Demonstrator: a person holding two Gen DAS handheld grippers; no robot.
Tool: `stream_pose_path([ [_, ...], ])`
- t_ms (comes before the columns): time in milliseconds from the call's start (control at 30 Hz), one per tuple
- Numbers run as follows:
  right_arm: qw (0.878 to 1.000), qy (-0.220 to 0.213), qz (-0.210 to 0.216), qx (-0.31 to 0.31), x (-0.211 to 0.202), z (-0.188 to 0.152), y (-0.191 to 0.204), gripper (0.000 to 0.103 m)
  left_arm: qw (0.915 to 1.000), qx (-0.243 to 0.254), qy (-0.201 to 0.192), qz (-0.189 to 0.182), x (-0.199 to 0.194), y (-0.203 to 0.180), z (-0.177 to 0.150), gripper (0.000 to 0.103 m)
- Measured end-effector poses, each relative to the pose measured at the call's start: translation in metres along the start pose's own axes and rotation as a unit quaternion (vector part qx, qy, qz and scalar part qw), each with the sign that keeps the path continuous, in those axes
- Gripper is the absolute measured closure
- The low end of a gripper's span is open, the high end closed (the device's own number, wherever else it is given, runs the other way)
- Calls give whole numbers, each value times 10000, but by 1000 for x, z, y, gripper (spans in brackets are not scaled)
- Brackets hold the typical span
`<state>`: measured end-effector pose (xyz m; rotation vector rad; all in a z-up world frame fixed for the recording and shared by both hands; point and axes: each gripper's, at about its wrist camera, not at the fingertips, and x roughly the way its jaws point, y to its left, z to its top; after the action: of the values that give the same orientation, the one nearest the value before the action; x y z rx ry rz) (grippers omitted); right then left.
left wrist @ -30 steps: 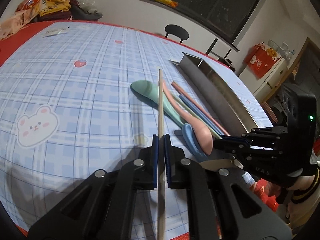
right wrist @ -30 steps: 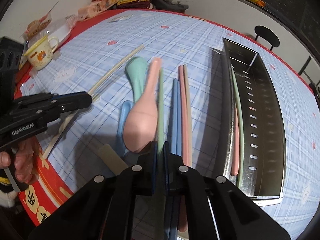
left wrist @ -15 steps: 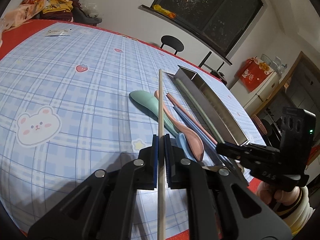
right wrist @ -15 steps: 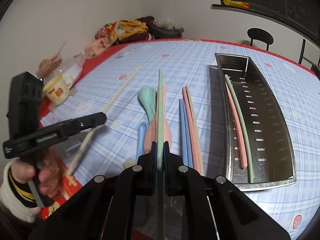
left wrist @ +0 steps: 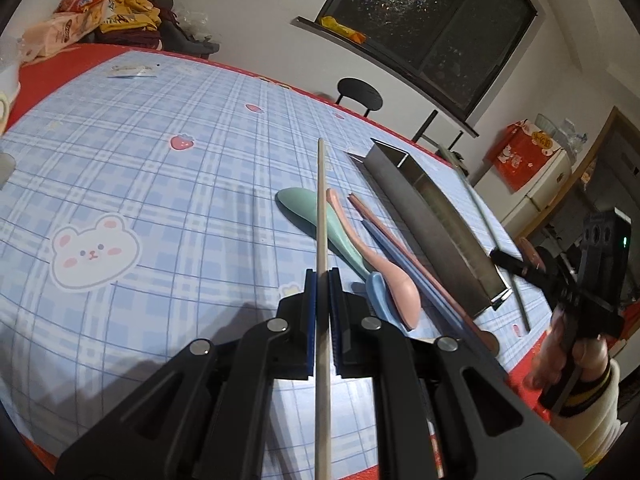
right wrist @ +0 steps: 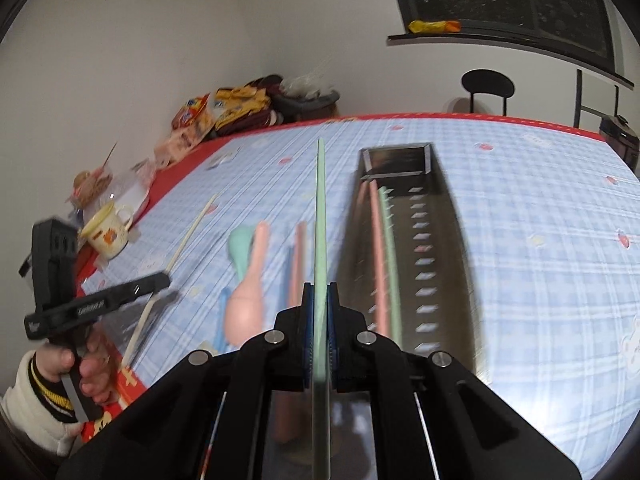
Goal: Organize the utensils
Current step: 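Carry both held chopsticks to the steel tray and lower them in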
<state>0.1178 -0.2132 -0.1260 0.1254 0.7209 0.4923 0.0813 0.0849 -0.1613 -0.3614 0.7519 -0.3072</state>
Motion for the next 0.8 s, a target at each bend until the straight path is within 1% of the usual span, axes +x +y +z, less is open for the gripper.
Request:
stream_pose_path([
  [100, 9999, -130, -81, -7, 1, 17, -16, 96, 9996, 13, -15, 289, 0, -3, 3, 93],
  [133, 9998, -152, -108, -1, 3, 22, -21, 96, 9993, -76, 32, 362, 1, -4, 6, 93],
  [167, 9998, -163, -135, 17, 5, 26, -25, 96, 9992, -185, 53, 357, 2, -3, 10, 93],
  [233, 9997, -174, -171, 95, 11, 35, -36, 96, 9991, -367, -81, 190, -3, -10, 23, 93],
  [300, 9994, -195, -163, 220, 17, 40, -48, 96, 9992, -252, -202, 252, -4, -25, 35, 93],
  [367, 9990, -225, -109, 365, 21, 41, -56, 96, 9992, -187, -291, 220, 1, -47, 49, 93],
  [467, 9979, -291, 66, 580, 24, 38, -71, 96, 9988, -396, -286, -105, 20, -76, 66, 93],
  [567, 9974, -328, 79, 634, 23, 36, -78, 96, 9972, -620, -191, -376, 51, -101, 77, 93],
  [667, 9969, -287, 52, 737, 26, 33, -87, 96, 9957, -782, -110, -491, 82, -122, 83, 93],
  [800, 9958, -227, 104, 886, 32, 33, -92, 96, 9926, -1069, 37, -571, 119, -136, 81, 93],
])
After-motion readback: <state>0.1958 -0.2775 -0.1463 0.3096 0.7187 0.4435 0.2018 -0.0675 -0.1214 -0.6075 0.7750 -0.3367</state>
